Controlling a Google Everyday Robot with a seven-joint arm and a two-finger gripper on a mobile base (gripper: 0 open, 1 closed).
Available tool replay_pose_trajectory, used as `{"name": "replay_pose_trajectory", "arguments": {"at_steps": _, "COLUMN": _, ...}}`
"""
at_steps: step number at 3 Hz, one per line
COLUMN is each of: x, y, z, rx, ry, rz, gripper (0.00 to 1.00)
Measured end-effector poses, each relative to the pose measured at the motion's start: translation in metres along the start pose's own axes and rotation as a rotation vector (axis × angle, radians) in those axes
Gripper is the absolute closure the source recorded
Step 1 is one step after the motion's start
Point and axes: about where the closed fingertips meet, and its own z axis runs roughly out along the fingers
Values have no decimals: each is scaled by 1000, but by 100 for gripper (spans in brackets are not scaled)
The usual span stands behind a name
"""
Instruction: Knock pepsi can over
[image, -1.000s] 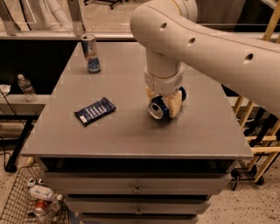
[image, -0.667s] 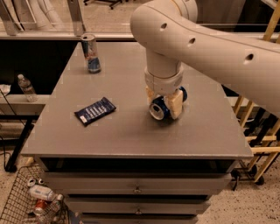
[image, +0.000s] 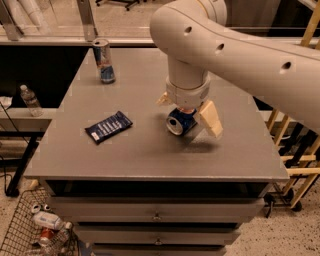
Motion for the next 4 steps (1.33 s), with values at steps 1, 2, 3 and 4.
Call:
{"name": "replay_pose_trajectory", "arguments": {"at_steps": 1, "x": 4, "y": 0, "z": -7, "rx": 16, "ry": -7, "rz": 4, "gripper": 0}}
{"name": "replay_pose_trajectory", "arguments": {"at_steps": 2, "x": 16, "y": 4, "z": -26, "rx": 39, "ry": -14, "rz": 31, "gripper": 0}}
{"name": "replay_pose_trajectory", "arguments": {"at_steps": 3, "x": 31, "y": 10, "z": -47, "rx": 71, "ry": -34, "rz": 67, "gripper": 0}}
{"name": "replay_pose_trajectory", "arguments": {"at_steps": 4, "x": 48, "y": 21, "z": -61, "rx": 114, "ry": -73, "rz": 140, "gripper": 0}}
